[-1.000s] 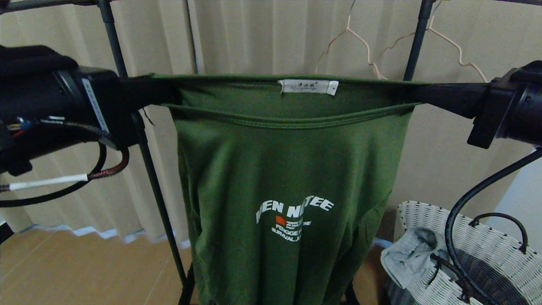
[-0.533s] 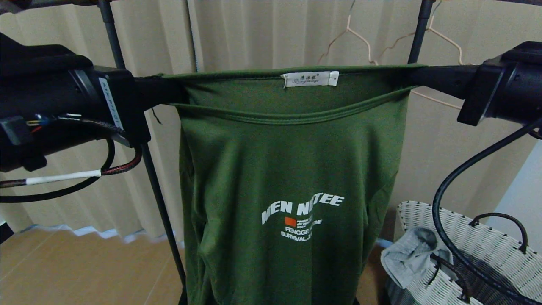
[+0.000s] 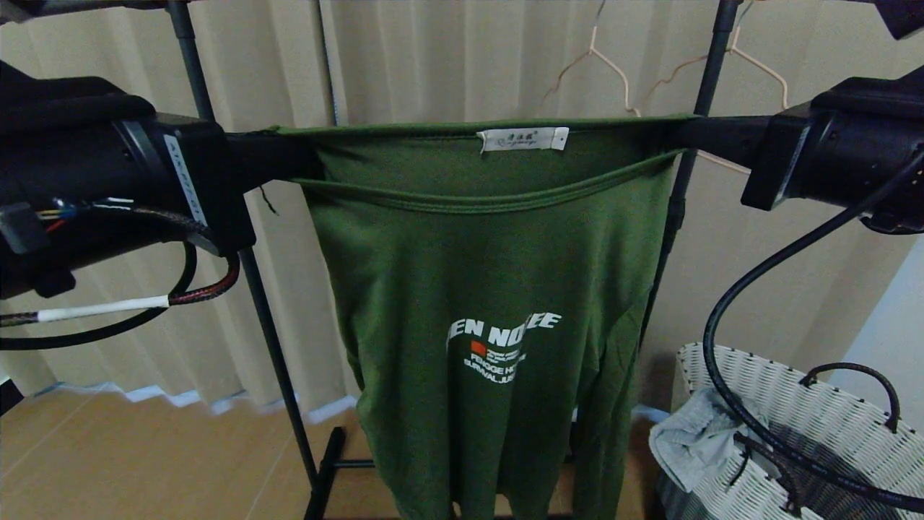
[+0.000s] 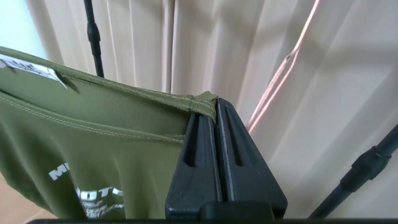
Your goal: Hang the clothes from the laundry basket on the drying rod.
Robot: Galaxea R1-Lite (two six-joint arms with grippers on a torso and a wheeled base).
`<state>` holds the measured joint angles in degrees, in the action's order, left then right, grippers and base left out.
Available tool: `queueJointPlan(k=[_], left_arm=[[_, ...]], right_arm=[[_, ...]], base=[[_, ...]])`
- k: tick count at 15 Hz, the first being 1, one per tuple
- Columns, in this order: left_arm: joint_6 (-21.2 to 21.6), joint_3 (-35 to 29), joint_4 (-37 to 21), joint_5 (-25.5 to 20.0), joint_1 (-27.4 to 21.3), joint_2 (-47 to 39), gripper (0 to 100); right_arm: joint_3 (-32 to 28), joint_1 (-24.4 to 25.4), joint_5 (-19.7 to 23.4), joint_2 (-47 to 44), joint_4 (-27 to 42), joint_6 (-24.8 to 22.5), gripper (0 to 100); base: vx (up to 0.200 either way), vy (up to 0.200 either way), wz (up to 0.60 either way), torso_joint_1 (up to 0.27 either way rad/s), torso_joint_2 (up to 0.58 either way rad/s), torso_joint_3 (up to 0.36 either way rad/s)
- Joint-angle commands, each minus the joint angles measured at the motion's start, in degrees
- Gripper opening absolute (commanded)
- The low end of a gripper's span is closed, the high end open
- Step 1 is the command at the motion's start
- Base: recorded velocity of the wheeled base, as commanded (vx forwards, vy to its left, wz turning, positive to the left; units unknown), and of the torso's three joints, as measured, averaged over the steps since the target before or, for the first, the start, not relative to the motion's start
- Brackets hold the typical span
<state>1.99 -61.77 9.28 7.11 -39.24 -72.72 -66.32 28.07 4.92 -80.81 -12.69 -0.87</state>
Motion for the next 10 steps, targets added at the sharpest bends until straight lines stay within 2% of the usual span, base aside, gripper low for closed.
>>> queueJointPlan(k=[1,8,9,10], left_arm=[[0.0,-0.5,0.0,0.0,-0.1,-0.6,0],[0.0,-2.2,0.2,0.5,-0.1,-3.9,0],[0.0,-5.6,0.3,1.9,0.0,-7.4,0],[-0.1,-6.9,0.3,2.7,0.0,-8.8,0]], right_arm=[[0.1,-0.8,0.0,0.1,0.0,0.0,0],[1.0,-2.1,0.0,3.4,1.5,-0.1,0],[1.2,-2.1,0.2,7.2,7.4,-0.1,0],[1.3,-2.1,0.5,9.0,9.3,-0.1,0]], base=[[0.000,0.000,0.00,0.000,0.00,0.000],[0.000,0.000,0.00,0.000,0.00,0.000],[0.000,0.000,0.00,0.000,0.00,0.000],[0.000,0.000,0.00,0.000,0.00,0.000]])
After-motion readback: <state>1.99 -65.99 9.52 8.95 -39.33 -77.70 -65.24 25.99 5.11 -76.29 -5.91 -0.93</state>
